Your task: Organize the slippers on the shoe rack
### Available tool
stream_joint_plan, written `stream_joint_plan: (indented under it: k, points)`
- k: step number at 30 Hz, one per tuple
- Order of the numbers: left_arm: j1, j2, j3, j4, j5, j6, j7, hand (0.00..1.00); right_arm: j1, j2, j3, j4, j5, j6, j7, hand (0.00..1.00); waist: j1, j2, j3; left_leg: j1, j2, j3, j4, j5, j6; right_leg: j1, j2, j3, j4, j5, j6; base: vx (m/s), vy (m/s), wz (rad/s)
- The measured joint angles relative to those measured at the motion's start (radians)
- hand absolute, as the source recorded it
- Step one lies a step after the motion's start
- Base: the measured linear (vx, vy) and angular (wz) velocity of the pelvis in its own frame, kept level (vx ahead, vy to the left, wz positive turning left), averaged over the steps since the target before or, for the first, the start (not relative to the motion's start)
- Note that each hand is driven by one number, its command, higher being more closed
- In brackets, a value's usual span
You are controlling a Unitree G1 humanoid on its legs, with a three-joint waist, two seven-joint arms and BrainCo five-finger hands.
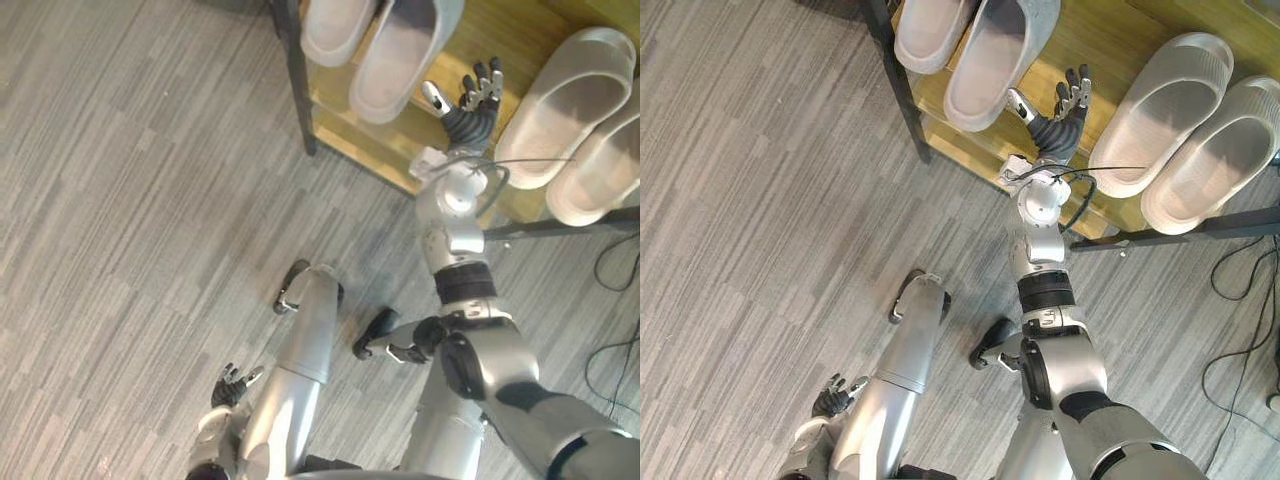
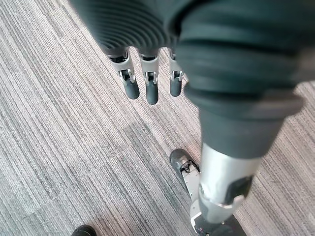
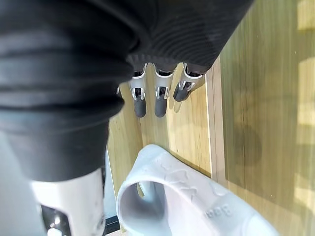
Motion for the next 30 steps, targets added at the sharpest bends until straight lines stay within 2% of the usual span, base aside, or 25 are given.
stream_joint_plan:
  k: [15, 26, 30]
  points:
    - [-0.021, -0.011, 0.053, 0.021, 0.001, 0.000, 0.000, 0.00, -0.132, -0.016, 0.004, 0.087, 0.062, -0.001, 0.044, 0.00, 0.027, 0.014, -0.008, -0.035, -0.010, -0.026, 0.001, 0.005, -0.009, -0.017, -0.003, -0.028, -0.003, 0.000, -0.001, 0.01, 0.020, 0.02]
    - [-0.057, -0.014, 0.090, 0.040, 0.000, -0.002, 0.001, 0.00, -0.180, -0.049, -0.008, 0.123, 0.179, -0.021, 0.040, 0.00, 0.038, 0.023, -0.005, -0.043, -0.036, -0.049, -0.020, 0.013, -0.019, -0.015, -0.022, -0.053, -0.004, -0.011, -0.003, 0.02, 0.037, 0.08]
    - [-0.069, -0.024, 0.117, 0.041, 0.000, -0.004, 0.003, 0.00, -0.222, -0.064, -0.037, 0.150, 0.209, -0.025, 0.038, 0.00, 0.041, 0.037, -0.004, -0.046, -0.046, -0.063, -0.034, 0.023, -0.032, -0.015, -0.030, -0.069, -0.005, -0.013, -0.005, 0.03, 0.017, 0.13]
